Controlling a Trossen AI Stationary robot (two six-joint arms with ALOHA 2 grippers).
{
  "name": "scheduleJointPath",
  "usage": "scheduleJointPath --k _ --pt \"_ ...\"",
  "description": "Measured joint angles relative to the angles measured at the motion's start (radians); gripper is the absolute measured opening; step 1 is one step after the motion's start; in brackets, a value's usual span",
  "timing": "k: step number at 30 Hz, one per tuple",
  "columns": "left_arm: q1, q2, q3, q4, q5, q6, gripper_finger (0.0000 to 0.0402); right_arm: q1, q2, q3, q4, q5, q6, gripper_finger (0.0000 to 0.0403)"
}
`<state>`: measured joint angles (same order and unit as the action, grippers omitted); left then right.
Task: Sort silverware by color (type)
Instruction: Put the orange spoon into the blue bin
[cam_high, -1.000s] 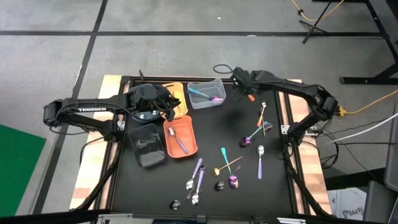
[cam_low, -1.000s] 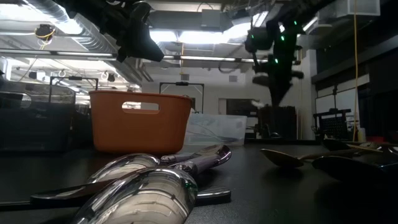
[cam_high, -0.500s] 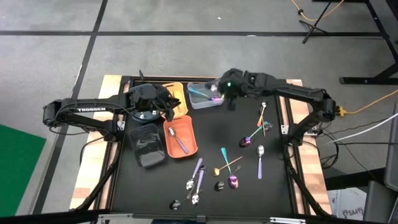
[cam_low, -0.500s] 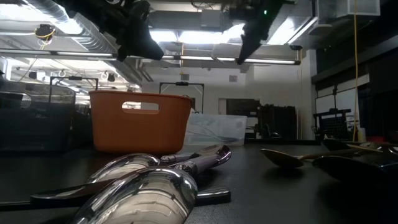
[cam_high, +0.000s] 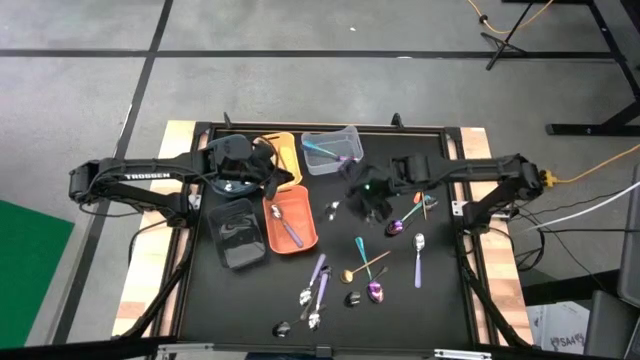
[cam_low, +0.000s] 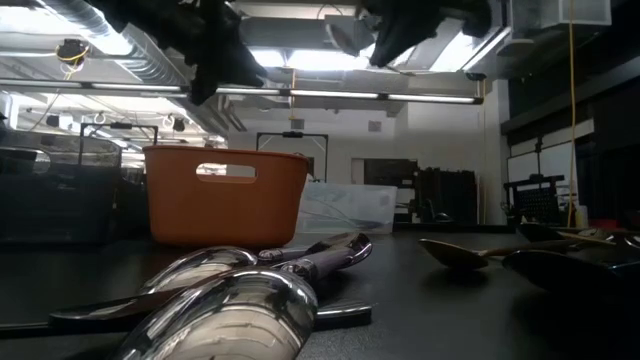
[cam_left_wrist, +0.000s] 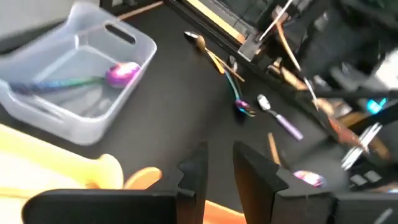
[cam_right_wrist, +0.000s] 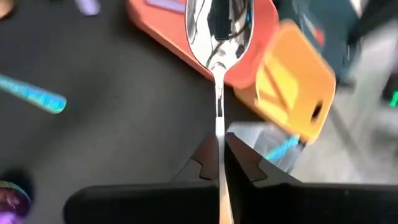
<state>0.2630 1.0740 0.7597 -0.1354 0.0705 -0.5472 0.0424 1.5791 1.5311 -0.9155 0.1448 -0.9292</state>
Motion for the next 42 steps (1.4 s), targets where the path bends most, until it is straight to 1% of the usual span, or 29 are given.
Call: scheduleJointPath --k 4,8,12,14,19,21,24,29,39,42 --pt "-0.012 0.012 0.000 0.048 -0.001 -0.138 0.0069 0.061 0.000 0.000 0.012 0.000 -0.178 0.0000" --pt "-0.044 0.049 0.000 0.155 0.000 -0.202 0.0069 0.106 0.006 0.000 0.093 0.000 -0.253 0.0000" --pt "-0.088 0.106 0.000 0.277 0.000 -0.209 0.0069 0.139 0.017 0.000 0.177 0.000 -0.277 0.0000" --pt "-0.110 0.135 0.000 0.337 0.001 -0.227 0.0069 0.151 0.020 0.000 0.188 -0.008 -0.295 0.0001" --pt "-0.159 0.203 0.000 0.435 0.002 -0.305 0.0069 0.161 0.030 0.000 0.201 -0.108 -0.310 0.0001" --pt "-0.177 0.226 0.000 0.449 0.002 -0.342 0.0069 0.160 0.034 0.000 0.209 -0.147 -0.309 0.0001" --pt "-0.203 0.261 -0.001 0.454 0.002 -0.401 0.0069 0.160 0.041 0.000 0.206 -0.173 -0.308 0.0001" --pt "-0.241 0.319 -0.001 0.511 -0.001 -0.471 0.0069 0.160 0.075 0.000 0.198 -0.266 -0.307 0.0001" --pt "-0.292 0.406 -0.001 0.545 0.000 -0.575 0.0069 0.160 0.152 0.000 0.196 -0.273 -0.311 0.0001" --pt "-0.306 0.410 -0.001 0.535 0.000 -0.573 0.0069 0.160 0.156 0.000 0.185 -0.309 -0.315 0.0001"
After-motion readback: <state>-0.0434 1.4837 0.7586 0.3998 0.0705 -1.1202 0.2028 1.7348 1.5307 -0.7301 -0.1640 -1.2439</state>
